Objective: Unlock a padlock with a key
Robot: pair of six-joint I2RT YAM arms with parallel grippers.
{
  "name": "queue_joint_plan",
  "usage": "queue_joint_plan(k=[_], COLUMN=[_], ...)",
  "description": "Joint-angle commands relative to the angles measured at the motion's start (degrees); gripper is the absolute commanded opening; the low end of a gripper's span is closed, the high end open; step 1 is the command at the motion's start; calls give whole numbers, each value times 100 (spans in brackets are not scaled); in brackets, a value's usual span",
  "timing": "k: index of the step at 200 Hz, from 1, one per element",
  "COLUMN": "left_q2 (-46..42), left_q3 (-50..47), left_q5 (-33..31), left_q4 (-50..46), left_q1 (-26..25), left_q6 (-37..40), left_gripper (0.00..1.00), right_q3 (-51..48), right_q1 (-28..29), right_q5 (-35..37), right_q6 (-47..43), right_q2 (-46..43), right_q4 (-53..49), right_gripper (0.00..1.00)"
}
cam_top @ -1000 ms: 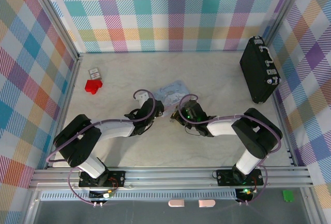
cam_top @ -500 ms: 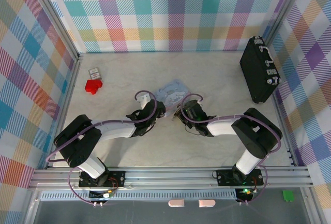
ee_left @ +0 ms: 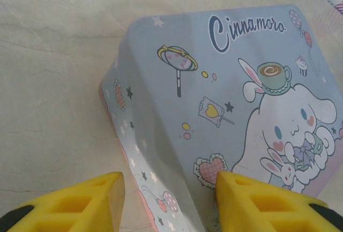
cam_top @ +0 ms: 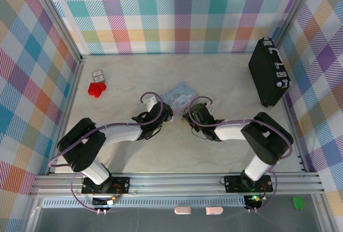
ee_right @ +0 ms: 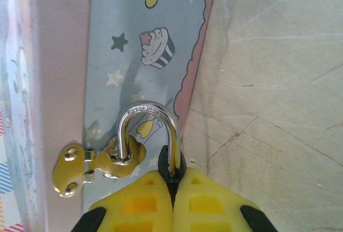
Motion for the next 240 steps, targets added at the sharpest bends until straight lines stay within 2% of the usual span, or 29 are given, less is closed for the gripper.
queue_joint_plan(k=[1, 37, 77, 92, 103, 112, 126, 162, 207, 240], left_q2=[29, -124, -282, -479, -659, -847, -1256, -2722, -4179, -5066], left_q3=[83, 74, 51, 26, 12, 53, 126, -292, -1460, -1940], left_q5=[16, -30, 314, 734, 1389, 1870, 2238, 1824, 1425, 1547], left_q4=[-357, -401, -345, -338, -341, -600, -1136, -2372, -2456, -2347], left_q1=[-41, -14, 153, 362, 636, 859, 1010, 1083, 1207, 1216], left_q6=[14, 158, 301, 485, 644, 783, 1243, 2191, 2650, 2790], left_gripper=[49, 50, 50, 52, 54, 55, 56, 60, 61, 62], right_q3=[99, 22, 30, -40, -109, -195, -314, -372, -234, -272], right_q1=[-10, -100, -139, -232, -307, -360, -448, -676, -902, -1494], right_q5=[245, 254, 419, 328, 268, 262, 230, 103, -563, -1649], right_q6=[-12, -13, -197, -526, -846, -1113, -1615, -2849, -3683, -3903], right_q2=[-351, -531, -837, -1093, -1360, -1644, -2158, -3412, -4181, -4103], right_q4=[-226, -350, -1155, -1425, -1669, -1866, -2189, -3421, -4118, -4373], right_gripper=[0, 0, 0, 0, 0, 0, 0, 0, 0, 0])
